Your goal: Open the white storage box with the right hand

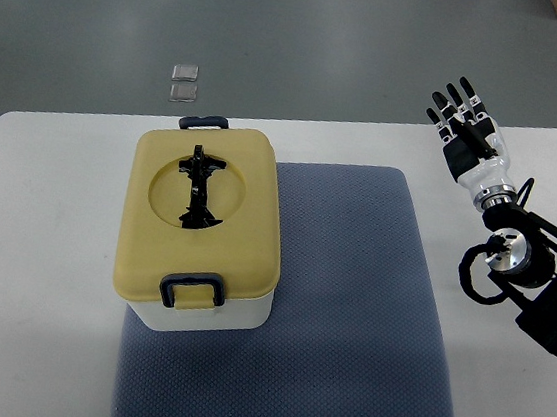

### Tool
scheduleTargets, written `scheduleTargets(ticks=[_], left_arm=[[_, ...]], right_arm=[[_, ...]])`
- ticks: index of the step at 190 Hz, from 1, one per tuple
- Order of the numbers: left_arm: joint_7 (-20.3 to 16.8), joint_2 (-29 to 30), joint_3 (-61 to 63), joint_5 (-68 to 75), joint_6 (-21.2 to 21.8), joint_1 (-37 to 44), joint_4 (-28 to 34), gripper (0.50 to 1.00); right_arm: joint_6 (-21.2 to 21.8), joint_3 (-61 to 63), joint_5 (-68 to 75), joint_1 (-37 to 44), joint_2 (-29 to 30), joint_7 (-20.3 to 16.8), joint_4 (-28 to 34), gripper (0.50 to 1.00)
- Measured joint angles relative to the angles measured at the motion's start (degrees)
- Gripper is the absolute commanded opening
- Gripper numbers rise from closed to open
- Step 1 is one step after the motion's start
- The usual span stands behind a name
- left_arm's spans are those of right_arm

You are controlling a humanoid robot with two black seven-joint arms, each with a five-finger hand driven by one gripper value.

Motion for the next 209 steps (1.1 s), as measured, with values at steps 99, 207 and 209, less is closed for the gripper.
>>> scheduleTargets(ticks=[99, 207, 209], left_arm=[[0.0, 0.0, 0.1, 0.0, 0.0, 0.0, 0.2, 1.000], [0.0, 0.0, 0.0, 0.0, 0.0, 0.0, 0.1, 1.000], [0.0, 0.0, 0.0, 0.0, 0.0, 0.0, 0.1, 1.000]], right_arm=[[0.0, -0.1, 0.0, 0.9, 0.0, -0.1, -2.3, 0.930], [0.1, -5.9, -22.0, 11.7, -3.0, -0.1, -0.5, 0.928], [0.1, -6.3, -22.6, 12.2, -3.2, -0.1, -0.4, 0.928]])
